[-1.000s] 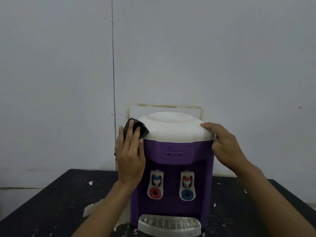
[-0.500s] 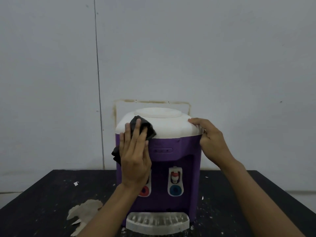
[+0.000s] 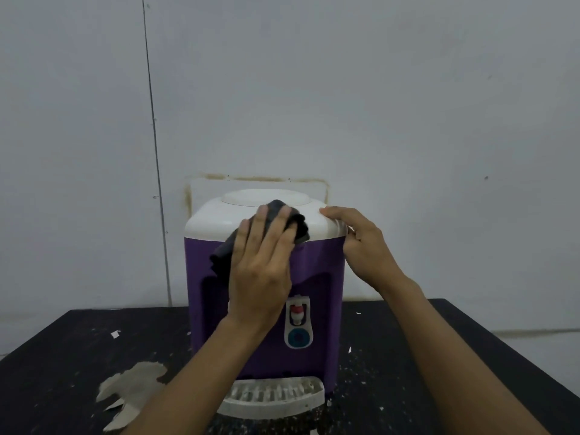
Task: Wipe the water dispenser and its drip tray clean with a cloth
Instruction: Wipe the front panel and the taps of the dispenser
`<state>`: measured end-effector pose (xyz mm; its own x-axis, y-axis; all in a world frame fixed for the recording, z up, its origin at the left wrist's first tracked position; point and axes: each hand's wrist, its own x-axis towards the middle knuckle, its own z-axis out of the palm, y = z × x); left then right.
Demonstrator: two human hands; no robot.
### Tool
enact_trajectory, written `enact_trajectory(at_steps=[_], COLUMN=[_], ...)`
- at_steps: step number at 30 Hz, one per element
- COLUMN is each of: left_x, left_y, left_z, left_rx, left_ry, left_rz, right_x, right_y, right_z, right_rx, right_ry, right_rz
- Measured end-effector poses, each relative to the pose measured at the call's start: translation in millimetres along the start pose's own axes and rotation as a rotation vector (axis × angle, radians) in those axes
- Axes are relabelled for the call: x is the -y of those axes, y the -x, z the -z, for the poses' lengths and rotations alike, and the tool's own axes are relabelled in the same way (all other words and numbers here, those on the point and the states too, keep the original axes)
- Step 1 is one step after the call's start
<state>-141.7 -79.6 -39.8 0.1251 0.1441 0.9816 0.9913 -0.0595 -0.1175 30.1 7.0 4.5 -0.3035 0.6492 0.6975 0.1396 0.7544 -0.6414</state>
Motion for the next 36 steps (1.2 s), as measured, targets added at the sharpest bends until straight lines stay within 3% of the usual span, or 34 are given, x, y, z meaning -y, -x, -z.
enact_trajectory(at_steps=[4,7,10,14,16,22,28,36], left_x=[-3,13,33,56,55,33,7,-21], left_y=[-1,5,21,38,40,17,-4,0], left_z=[-2,9,23,27,21,16,8,-12], left_rx=[0.059,0.085,0.056,-0.080,-0.122,-0.082,0.045,0.154], left_ry=[-0.095,-0.104,-0.007,0.219,0.263,0.231,-0.004,-0.180], left_rz=[-0.209,-0.248,-0.076,0.310,0.383,0.184,-0.138,-0.438], right_x=[-4,-5,-7,-9,-8,-10,-9,0], right_y=[-4,-8,-5,0,1,1,-2,-14], right_z=[3,5,1,-1,0,0,3,28], right_rx=[0.020,0.015,0.007,0.026,0.030,0.045,0.070,0.238], right_ry=[-0.039,-0.048,-0.031,-0.040,-0.054,-0.080,-0.080,-0.024], right_rz=[0.009,0.000,-0.003,-0.005,-0.009,-0.005,0.011,0.013])
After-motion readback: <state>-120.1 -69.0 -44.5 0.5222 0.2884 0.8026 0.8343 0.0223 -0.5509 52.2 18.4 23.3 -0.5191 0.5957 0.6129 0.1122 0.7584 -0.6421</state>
